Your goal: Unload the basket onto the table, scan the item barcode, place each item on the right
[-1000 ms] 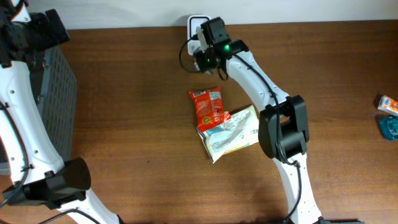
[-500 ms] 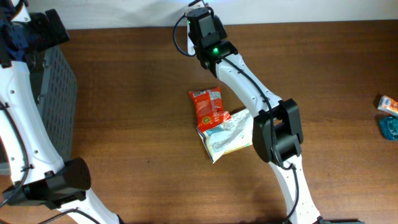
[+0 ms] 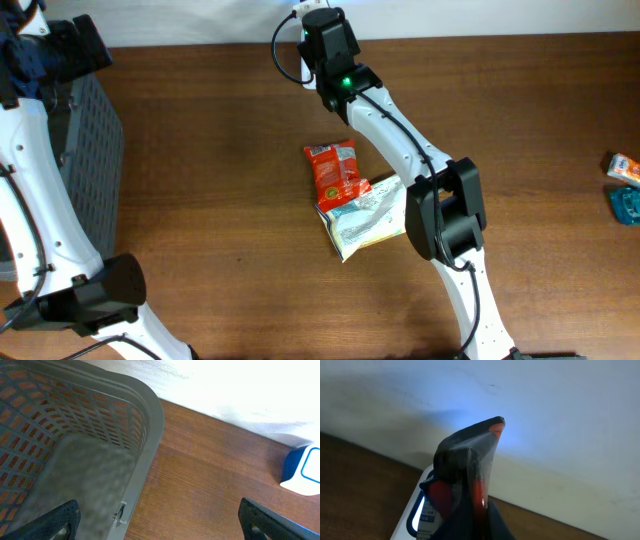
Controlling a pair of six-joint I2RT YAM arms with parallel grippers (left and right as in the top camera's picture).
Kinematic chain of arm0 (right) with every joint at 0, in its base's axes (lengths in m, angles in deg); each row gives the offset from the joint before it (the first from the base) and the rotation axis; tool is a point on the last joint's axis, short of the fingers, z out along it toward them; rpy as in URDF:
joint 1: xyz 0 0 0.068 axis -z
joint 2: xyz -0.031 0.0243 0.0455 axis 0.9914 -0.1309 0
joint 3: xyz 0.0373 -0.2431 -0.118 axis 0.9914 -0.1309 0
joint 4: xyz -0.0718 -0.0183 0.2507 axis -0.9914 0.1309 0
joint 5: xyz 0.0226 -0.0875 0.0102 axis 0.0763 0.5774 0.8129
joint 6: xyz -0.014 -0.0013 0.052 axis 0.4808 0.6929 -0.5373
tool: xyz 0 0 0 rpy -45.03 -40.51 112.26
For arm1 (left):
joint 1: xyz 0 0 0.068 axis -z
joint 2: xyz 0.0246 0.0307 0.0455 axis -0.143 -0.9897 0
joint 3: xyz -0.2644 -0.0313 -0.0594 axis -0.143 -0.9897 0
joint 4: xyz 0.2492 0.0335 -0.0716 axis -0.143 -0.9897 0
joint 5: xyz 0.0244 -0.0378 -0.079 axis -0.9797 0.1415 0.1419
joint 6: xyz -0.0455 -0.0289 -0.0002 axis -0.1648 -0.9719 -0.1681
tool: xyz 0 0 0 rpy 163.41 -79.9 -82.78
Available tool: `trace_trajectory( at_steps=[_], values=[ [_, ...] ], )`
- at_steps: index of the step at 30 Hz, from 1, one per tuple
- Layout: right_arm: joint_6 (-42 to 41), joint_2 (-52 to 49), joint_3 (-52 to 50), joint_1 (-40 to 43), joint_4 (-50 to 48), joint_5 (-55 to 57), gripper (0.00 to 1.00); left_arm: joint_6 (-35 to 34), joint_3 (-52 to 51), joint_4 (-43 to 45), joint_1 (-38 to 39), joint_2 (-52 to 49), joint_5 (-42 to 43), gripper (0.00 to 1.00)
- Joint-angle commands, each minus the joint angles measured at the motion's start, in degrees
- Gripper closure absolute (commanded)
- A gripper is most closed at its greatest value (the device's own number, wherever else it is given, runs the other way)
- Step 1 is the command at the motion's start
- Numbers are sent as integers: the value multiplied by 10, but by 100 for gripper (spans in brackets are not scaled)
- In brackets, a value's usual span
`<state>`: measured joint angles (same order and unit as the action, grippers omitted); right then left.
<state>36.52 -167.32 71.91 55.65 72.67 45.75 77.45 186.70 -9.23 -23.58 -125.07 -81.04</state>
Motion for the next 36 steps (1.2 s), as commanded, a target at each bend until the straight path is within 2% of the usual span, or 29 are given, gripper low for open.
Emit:
trace_trajectory(
  at_steps=[1, 6, 8, 10, 14, 16, 21, 24, 29, 36],
  values=[
    [-13, 1, 14, -1, -9, 56, 96, -5, 0, -1, -2, 5, 2, 1],
    [-89, 24, 16, 22, -9, 249, 96, -5, 0, -1, -2, 5, 2, 1],
    [-89, 40, 16, 41, 20, 259, 96, -5, 0, -1, -2, 5, 2, 1],
    [-122, 58, 16, 71, 76, 259, 96, -5, 0, -1, -2, 5, 2, 1],
    [-268, 89, 16, 151, 214, 238, 96, -5, 0, -1, -2, 5, 2, 1],
    [-328, 99, 16, 206, 283, 182, 96, -5, 0, -1, -2, 5, 2, 1],
    [-415, 102, 16, 351, 432, 92, 96, -5, 0, -1, -2, 5, 2, 1],
    [-445, 101, 16, 428, 497, 88, 96, -5, 0, -1, -2, 5, 2, 1],
    [-444, 101, 16, 542, 556, 87, 96, -5, 0, -1, -2, 4, 2, 1],
    [-444, 100, -7, 650, 542, -11, 96, -5, 0, -1, -2, 5, 2, 1]
  ],
)
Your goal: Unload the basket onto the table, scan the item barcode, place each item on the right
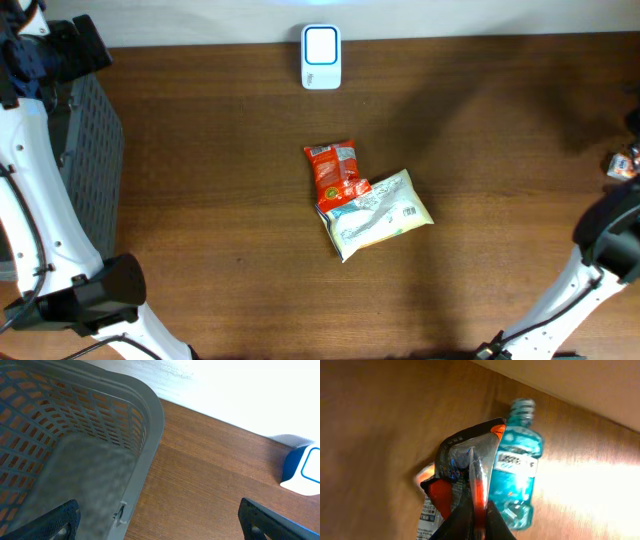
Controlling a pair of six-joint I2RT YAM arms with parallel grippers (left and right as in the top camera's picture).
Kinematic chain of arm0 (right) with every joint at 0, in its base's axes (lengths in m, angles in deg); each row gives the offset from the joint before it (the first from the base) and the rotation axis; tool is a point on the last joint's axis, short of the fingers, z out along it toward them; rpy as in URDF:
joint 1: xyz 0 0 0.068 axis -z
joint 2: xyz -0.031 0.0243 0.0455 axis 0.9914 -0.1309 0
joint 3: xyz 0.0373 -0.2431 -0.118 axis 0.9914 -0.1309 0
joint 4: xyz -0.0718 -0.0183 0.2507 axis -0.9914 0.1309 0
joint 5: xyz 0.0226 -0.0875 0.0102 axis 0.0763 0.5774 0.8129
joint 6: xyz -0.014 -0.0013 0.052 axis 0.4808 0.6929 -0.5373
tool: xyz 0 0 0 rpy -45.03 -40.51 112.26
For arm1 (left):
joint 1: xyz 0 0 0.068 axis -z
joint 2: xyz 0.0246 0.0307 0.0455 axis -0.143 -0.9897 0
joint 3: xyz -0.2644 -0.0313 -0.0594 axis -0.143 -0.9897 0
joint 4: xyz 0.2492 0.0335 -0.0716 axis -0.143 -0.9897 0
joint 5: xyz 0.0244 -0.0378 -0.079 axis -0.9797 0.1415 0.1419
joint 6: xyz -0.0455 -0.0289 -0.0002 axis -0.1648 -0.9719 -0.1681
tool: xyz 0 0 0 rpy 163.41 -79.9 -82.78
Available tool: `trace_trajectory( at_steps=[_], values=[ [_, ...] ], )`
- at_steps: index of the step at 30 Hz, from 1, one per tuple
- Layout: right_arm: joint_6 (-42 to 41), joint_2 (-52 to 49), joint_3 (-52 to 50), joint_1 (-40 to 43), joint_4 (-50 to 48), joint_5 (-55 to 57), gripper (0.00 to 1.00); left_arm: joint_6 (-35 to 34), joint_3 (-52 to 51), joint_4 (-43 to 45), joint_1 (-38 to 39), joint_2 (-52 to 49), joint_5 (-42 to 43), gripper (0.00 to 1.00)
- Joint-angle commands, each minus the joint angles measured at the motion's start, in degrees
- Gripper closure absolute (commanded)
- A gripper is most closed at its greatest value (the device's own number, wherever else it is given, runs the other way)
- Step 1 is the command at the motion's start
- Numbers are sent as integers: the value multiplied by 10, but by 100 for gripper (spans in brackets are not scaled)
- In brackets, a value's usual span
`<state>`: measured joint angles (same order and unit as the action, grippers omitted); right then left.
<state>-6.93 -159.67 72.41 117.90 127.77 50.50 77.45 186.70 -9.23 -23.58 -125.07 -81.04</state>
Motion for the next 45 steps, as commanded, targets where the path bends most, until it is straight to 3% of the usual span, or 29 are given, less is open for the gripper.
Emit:
trace_trajectory(
  at_steps=[1, 6, 8, 10, 11, 13, 14, 16, 19, 25, 28, 33, 39, 45],
  values=[
    [-9, 23, -14, 35, -14, -65, 96, -5, 0, -1, -2, 5, 2, 1],
    [-9, 9, -25, 52, -46, -66, 94, -5, 0, -1, -2, 5, 2, 1],
    [-9, 2, -25, 51, -57, -66, 89, -5, 0, -1, -2, 5, 2, 1],
    [-9, -5, -25, 51, -66, -66, 64, -5, 0, -1, -2, 5, 2, 1],
    [-9, -10, -25, 51, -69, -66, 41, -5, 0, -1, -2, 5, 2, 1],
    [-9, -14, -25, 51, -68, -66, 21, -5, 0, -1, -2, 5, 2, 1],
    [-9, -16, -26, 51, -65, -66, 16, -5, 0, -1, -2, 5, 2, 1],
    [-8, -16, -26, 50, -59, -69, 14, -5, 0, -1, -2, 5, 2, 1],
    [26, -16, -26, 50, -53, -165, 13, -5, 0, -1, -2, 5, 2, 1],
    [202, -16, -26, 34, -50, -565, 14, -5, 0, -1, -2, 5, 2, 1],
    [306, -16, -26, -6, -22, -686, 14, -5, 0, -1, -2, 5, 2, 1],
    [451, -17, -26, -123, 38, -692, 17, -5, 0, -1, -2, 5, 2, 1],
    [458, -23, -42, -291, 29, -668, 18, -5, 0, -1, -2, 5, 2, 1],
    [456, -24, -73, -438, 23, -540, 18, -5, 0, -1, -2, 4, 2, 1]
  ],
)
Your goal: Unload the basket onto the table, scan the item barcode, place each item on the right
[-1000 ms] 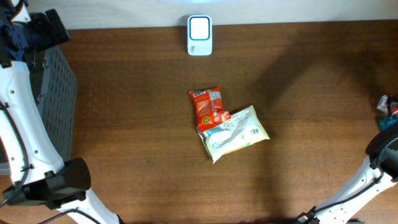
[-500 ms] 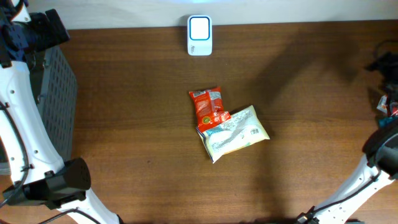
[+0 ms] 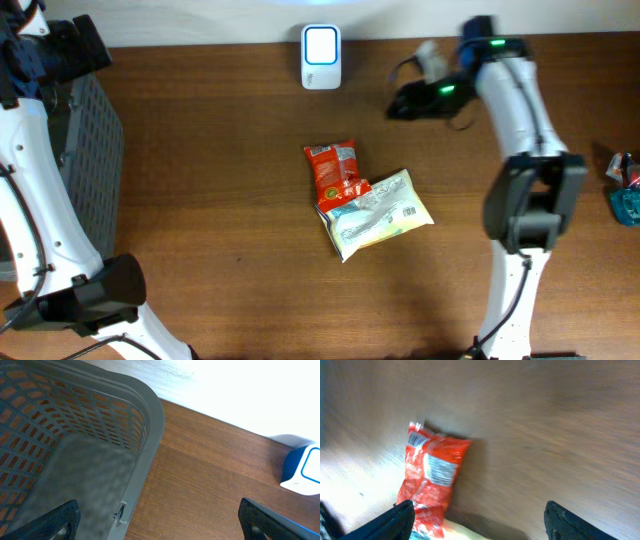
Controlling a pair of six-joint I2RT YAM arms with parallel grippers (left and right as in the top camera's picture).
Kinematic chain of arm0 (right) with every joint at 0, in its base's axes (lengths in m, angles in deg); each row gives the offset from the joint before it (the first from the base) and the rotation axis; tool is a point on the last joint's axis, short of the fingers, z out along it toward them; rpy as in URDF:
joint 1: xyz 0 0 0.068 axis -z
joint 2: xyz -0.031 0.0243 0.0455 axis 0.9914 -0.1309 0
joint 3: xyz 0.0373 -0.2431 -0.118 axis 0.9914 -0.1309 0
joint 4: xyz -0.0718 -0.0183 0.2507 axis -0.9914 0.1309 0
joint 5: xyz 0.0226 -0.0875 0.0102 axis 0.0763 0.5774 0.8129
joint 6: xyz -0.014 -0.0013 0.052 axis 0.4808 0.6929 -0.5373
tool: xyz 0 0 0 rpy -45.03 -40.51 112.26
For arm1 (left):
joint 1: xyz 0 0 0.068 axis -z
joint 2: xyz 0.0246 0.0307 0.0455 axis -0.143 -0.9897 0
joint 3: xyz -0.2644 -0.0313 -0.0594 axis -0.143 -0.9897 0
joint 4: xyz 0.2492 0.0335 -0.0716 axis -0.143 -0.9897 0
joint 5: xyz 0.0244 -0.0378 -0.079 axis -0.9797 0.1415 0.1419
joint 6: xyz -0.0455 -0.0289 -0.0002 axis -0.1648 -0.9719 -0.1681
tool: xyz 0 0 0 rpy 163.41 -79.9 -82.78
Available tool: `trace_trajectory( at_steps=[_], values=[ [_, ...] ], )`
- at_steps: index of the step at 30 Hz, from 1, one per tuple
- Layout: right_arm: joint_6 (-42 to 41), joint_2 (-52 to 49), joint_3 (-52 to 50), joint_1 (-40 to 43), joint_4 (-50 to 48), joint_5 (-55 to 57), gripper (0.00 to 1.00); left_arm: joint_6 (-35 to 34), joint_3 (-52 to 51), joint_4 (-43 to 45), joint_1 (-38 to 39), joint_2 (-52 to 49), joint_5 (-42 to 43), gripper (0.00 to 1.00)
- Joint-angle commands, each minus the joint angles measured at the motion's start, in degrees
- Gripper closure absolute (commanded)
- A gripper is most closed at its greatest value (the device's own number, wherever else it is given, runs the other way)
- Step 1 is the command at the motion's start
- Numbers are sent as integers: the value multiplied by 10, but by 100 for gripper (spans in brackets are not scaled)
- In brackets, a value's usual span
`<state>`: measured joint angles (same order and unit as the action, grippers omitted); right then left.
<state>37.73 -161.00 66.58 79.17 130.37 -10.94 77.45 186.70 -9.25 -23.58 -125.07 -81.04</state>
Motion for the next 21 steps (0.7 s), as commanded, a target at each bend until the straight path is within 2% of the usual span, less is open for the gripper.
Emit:
trace_trajectory(
  at_steps=[1, 3, 6, 12, 13, 15, 18, 20, 21],
  values=[
    [10, -10, -17, -68, -5, 89, 18, -5, 0, 0, -2, 5, 2, 1],
    [8, -10, -23, -100, -5, 111, 18, -5, 0, 0, -2, 5, 2, 1],
    [-49, -10, -39, -135, -4, 130, 18, -5, 0, 0, -2, 5, 2, 1],
    [-101, -10, -103, -160, -32, 133, 19, -5, 0, 0, -2, 5, 2, 1],
    [-113, -10, -115, -161, -39, 133, 25, -5, 0, 0, -2, 4, 2, 1],
    [-126, -10, -124, -161, -45, 133, 46, -5, 0, 0, -2, 5, 2, 1],
    [-127, -10, -122, -161, -56, 134, 83, -5, 0, 0, -2, 5, 2, 1],
    [-132, -10, -114, -161, -60, 134, 96, -5, 0, 0, -2, 5, 2, 1],
    [-133, -10, -110, -161, -62, 136, 96, -5, 0, 0, -2, 5, 2, 1]
  ],
)
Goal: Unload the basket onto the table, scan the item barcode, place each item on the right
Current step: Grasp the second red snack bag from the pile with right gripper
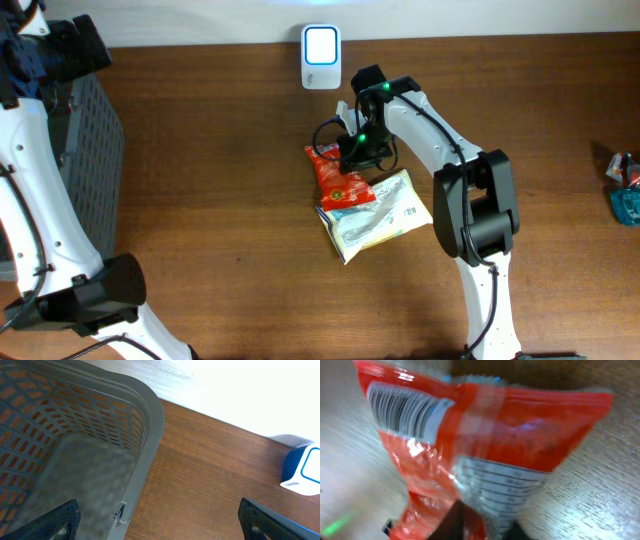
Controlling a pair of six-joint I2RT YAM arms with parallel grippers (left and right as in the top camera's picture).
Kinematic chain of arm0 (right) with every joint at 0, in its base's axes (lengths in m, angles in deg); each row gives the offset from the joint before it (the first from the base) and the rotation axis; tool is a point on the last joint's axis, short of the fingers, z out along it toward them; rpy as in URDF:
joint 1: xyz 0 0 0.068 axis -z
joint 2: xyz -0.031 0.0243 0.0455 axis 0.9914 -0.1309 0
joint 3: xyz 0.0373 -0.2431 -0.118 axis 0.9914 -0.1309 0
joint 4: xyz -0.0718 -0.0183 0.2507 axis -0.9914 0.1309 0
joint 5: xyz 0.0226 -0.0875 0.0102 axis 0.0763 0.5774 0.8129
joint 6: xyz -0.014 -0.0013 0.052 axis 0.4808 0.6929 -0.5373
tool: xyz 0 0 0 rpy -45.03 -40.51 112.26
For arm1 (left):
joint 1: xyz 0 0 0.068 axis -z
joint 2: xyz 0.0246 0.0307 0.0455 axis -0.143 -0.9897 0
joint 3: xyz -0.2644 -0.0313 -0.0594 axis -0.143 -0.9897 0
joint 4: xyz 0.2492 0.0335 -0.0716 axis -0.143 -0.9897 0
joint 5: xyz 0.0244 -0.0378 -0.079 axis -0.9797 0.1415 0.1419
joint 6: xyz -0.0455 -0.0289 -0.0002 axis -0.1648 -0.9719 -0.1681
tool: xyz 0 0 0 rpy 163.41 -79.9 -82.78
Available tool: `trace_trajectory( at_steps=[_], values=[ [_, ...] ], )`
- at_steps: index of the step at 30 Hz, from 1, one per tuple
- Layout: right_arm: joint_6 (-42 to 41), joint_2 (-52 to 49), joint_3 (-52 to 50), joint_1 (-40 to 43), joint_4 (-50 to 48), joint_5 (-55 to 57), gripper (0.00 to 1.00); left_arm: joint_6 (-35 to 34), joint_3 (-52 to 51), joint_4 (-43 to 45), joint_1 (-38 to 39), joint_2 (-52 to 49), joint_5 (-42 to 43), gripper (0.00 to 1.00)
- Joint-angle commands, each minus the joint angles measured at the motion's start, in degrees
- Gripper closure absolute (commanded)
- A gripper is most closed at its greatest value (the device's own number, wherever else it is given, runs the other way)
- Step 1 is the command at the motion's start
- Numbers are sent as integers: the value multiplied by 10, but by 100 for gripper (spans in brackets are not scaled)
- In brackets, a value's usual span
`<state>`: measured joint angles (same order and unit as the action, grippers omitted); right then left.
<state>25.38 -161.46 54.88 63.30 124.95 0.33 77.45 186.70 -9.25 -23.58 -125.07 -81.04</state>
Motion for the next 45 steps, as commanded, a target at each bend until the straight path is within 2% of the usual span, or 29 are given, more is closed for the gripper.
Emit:
trace_trajectory(
  at_steps=[1, 3, 5, 7, 8, 12, 17, 22, 28, 32, 35, 45],
  values=[
    [-21, -5, 16, -3, -7, 36, 96, -5, 0, 0, -2, 5, 2, 1],
    [-48, -5, 36, -3, 4, 87, 96, -5, 0, 0, -2, 5, 2, 1],
    [-65, -4, 95, -3, 57, 201, 96, -5, 0, 0, -2, 5, 2, 1],
    [-68, -4, 135, -3, 93, 263, 96, -5, 0, 0, -2, 5, 2, 1],
    [-101, -4, 179, -3, 135, 355, 96, -5, 0, 0, -2, 5, 2, 1],
    [-199, -4, 225, -4, 195, 548, 96, -5, 0, 0, -2, 5, 2, 1],
    [-296, -5, 196, -3, 205, 686, 96, -5, 0, 0, -2, 5, 2, 1],
    [-318, -5, 116, -4, 163, 800, 96, -5, 0, 0, -2, 5, 2, 1],
    [-317, -5, 62, -32, 117, 795, 96, -5, 0, 0, -2, 5, 2, 1],
    [-318, -5, 61, -77, 101, 734, 89, -5, 0, 0, -2, 5, 2, 1],
    [-318, -5, 60, -105, 92, 703, 89, -5, 0, 0, -2, 5, 2, 1],
    [-318, -5, 56, -202, 78, 706, 89, -5, 0, 0, -2, 4, 2, 1]
  ],
)
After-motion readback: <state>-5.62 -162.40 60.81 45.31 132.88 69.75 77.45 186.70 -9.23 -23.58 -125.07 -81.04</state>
